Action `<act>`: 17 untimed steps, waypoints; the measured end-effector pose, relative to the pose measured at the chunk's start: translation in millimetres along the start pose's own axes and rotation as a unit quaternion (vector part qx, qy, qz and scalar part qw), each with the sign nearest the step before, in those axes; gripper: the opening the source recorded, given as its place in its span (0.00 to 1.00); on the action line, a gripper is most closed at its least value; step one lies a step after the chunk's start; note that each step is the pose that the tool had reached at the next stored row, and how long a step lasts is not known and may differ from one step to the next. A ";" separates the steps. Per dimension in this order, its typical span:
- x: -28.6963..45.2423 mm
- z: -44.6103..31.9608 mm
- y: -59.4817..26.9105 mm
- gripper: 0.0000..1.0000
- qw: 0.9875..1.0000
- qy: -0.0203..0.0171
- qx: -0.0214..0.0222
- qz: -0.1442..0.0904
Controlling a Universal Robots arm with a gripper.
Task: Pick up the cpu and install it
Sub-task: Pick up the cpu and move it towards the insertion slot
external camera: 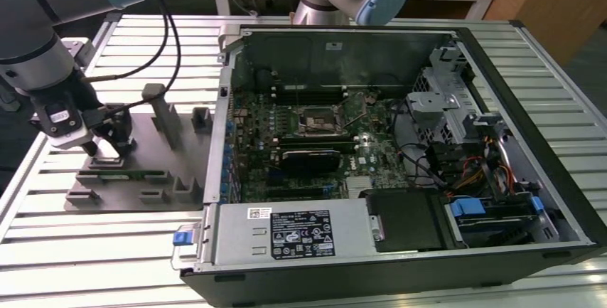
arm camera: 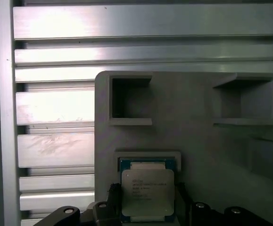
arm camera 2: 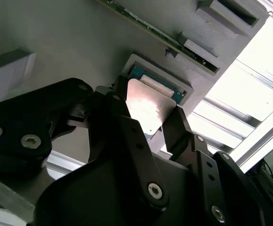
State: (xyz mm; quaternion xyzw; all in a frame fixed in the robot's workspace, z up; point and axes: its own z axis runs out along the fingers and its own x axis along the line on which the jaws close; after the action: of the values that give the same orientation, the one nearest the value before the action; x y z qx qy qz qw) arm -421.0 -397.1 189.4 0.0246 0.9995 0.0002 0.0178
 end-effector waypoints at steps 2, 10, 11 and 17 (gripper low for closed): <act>-0.1 -1.7 0.0 0.54 1.000 0.000 0.000 0.000; -0.3 -8.4 0.0 0.54 1.000 0.000 0.000 0.000; -0.3 -9.1 0.0 0.54 1.000 0.000 0.000 0.000; -0.5 -14.6 0.0 0.54 1.000 0.000 0.000 0.000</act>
State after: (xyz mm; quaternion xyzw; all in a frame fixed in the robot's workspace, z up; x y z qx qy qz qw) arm -421.0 -397.1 204.0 0.0246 0.9995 0.0002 0.0178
